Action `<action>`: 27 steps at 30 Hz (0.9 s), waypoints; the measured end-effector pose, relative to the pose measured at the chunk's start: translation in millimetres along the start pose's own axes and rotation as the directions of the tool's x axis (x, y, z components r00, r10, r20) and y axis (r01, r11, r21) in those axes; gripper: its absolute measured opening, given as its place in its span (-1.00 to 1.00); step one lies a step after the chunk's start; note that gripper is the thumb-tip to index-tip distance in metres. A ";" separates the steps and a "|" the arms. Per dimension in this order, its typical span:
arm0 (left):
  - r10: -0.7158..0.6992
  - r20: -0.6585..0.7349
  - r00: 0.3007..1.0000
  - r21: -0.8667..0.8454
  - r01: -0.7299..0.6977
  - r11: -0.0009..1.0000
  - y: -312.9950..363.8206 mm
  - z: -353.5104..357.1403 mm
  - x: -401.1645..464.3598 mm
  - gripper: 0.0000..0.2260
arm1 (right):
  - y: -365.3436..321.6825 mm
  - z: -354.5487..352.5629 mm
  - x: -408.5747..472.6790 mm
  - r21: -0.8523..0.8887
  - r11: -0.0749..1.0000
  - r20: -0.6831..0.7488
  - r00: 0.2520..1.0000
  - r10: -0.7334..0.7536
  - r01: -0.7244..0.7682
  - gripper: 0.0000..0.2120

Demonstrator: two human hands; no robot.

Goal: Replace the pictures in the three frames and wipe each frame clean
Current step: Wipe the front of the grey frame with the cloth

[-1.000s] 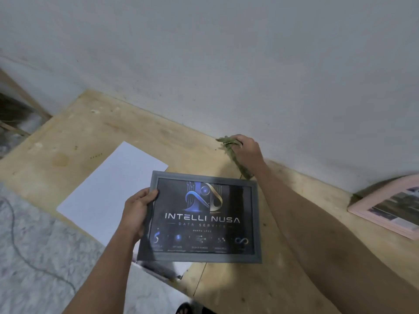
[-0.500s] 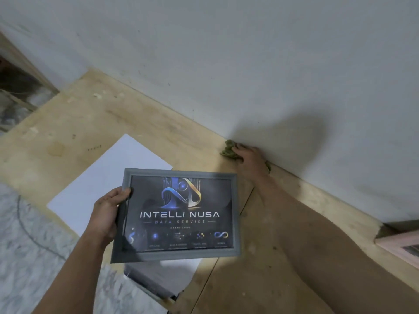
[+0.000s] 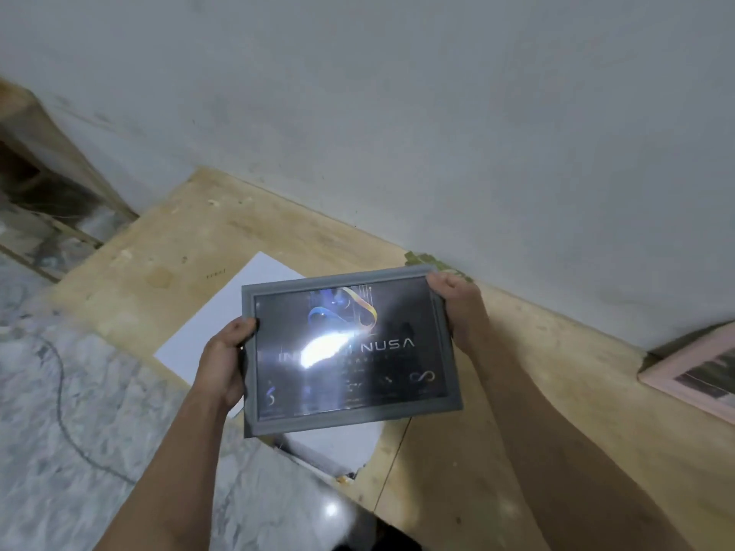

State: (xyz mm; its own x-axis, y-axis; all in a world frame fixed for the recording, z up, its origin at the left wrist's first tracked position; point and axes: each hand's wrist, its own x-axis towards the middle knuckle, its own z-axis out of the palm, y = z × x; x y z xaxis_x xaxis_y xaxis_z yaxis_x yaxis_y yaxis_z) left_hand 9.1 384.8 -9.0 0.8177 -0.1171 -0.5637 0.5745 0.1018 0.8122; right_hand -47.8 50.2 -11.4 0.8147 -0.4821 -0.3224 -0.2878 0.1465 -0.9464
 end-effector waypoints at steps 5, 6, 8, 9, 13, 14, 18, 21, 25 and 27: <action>0.155 0.171 0.973 0.043 -0.165 0.985 38.5 17.0 -33.0 -0.88 | -27.7 -30.7 -72.5 0.174 0.985 -0.026 1.000 -0.007 0.011 -0.83; 0.172 0.192 0.966 0.026 -0.180 0.983 44.9 23.2 -38.6 -0.88 | -34.6 -36.5 -85.5 0.190 0.982 -0.033 0.999 -0.012 0.018 -0.81; 0.191 0.238 0.952 -0.012 -0.193 0.981 54.6 35.1 -52.5 -0.88 | -48.3 -50.4 -111.1 0.236 0.971 -0.039 0.999 -0.033 0.041 -0.74; 0.198 0.259 0.945 -0.028 -0.197 0.980 57.7 41.3 -59.3 -0.88 | -53.6 -59.0 -124.4 0.256 0.965 -0.035 0.999 -0.041 0.048 -0.70; 0.232 0.315 0.921 -0.114 -0.206 0.972 65.1 70.4 -81.4 -0.87 | -61.1 -93.9 -173.6 0.271 0.960 -0.047 0.997 -0.058 0.068 -0.69; 0.234 0.326 0.916 -0.131 -0.202 0.971 66.1 79.3 -85.8 -0.88 | -61.0 -101.7 -183.3 0.290 0.953 -0.070 0.995 -0.066 0.084 -0.71; 0.241 0.429 0.870 -0.147 -0.196 0.969 67.5 123.5 -108.1 -0.89 | -63.4 -135.9 -213.0 0.286 0.946 -0.247 0.966 -0.083 0.154 -0.71; 0.242 0.474 0.847 -0.145 -0.197 0.970 66.2 153.0 -122.2 -0.90 | -60.6 -155.3 -225.7 0.208 0.964 -0.379 0.922 -0.075 0.163 -0.62; 0.310 0.436 0.844 0.087 -0.383 0.920 47.2 193.8 -136.9 -0.77 | -51.1 -184.4 -239.3 0.032 0.967 -0.627 0.758 -0.179 0.254 -0.47; 0.378 0.399 0.835 0.275 -0.502 0.820 26.2 205.4 -142.2 -0.56 | -41.7 -200.5 -237.1 -0.021 0.965 -0.709 0.676 -0.200 0.262 -0.23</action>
State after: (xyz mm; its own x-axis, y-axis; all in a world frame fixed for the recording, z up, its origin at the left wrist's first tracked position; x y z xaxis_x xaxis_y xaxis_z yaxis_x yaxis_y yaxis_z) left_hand -99.9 201.2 123.4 0.8851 -0.4536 -0.1039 0.0499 -0.1295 0.9903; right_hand -329.9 -14.8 108.4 0.2515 -0.9677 -0.0154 -0.0745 -0.0035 -0.9972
